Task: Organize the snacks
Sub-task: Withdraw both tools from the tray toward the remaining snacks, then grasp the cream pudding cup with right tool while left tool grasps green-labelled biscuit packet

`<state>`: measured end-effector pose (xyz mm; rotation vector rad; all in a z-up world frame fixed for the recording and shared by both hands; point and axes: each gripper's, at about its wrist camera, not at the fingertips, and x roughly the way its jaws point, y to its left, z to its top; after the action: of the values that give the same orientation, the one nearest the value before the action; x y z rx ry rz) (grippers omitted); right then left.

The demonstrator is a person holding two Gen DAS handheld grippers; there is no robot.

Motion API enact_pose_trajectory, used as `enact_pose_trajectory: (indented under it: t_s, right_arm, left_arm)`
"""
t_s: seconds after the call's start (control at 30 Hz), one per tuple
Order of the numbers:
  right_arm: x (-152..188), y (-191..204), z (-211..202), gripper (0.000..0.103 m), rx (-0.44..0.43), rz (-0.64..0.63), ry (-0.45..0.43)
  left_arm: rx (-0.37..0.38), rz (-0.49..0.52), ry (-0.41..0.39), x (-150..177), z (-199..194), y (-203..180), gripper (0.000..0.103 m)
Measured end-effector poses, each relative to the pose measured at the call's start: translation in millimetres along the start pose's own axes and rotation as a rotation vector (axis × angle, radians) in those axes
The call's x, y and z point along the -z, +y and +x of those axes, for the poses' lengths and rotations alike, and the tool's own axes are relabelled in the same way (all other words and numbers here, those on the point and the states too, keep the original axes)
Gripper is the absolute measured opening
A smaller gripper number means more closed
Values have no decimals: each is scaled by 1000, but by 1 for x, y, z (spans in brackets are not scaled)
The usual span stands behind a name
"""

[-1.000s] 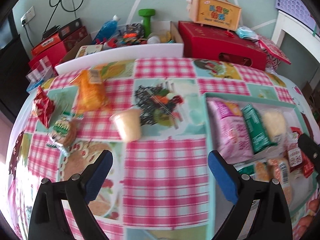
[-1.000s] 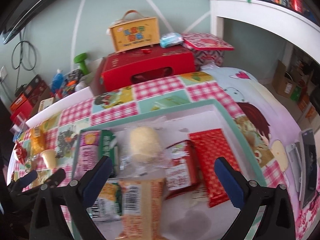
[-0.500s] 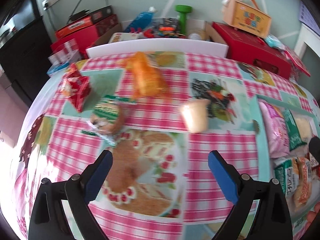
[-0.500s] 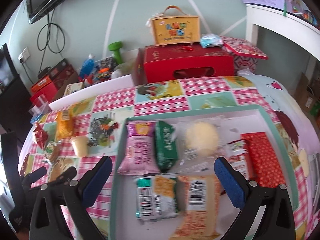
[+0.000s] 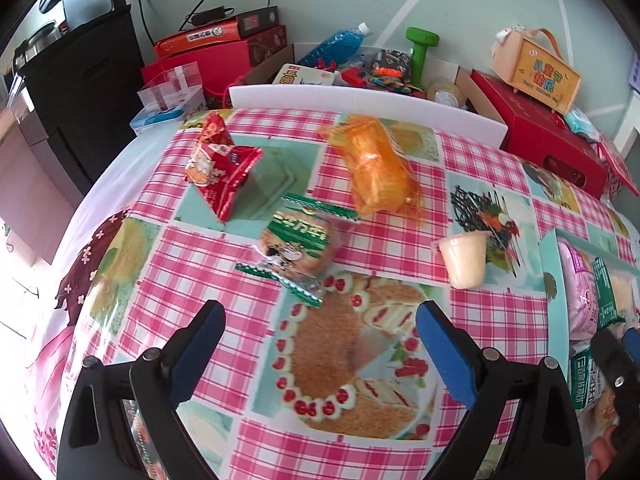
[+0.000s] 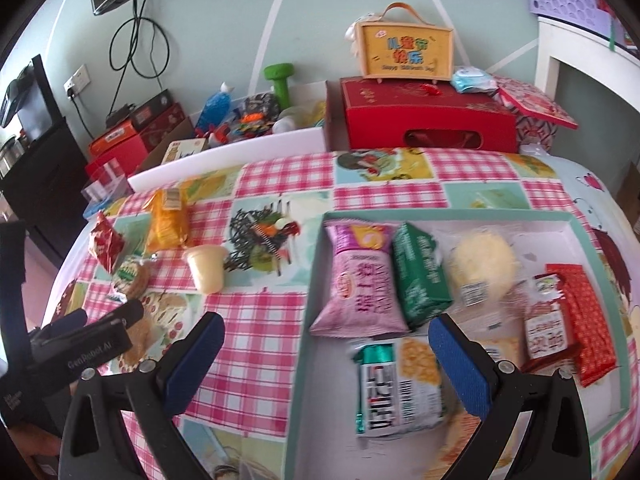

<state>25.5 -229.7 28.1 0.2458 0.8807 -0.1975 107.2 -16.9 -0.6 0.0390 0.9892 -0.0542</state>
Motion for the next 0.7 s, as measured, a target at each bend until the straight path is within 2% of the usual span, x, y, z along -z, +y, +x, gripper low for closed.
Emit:
enact_pose_trajectory:
  t_s: [0.37,0.53,0.7]
  right_arm:
    - [-3,42,14,103,-30,-79,6]
    - [-8,63,29,103,-70,-110,-10]
    - [-8,84,52,103,-67,-164,4]
  left_arm:
    - [52,-86,6,-12,7,35,96]
    - [43,-83,3,-19,20,43,96]
    - [52,-79,5,-25,36,49,96]
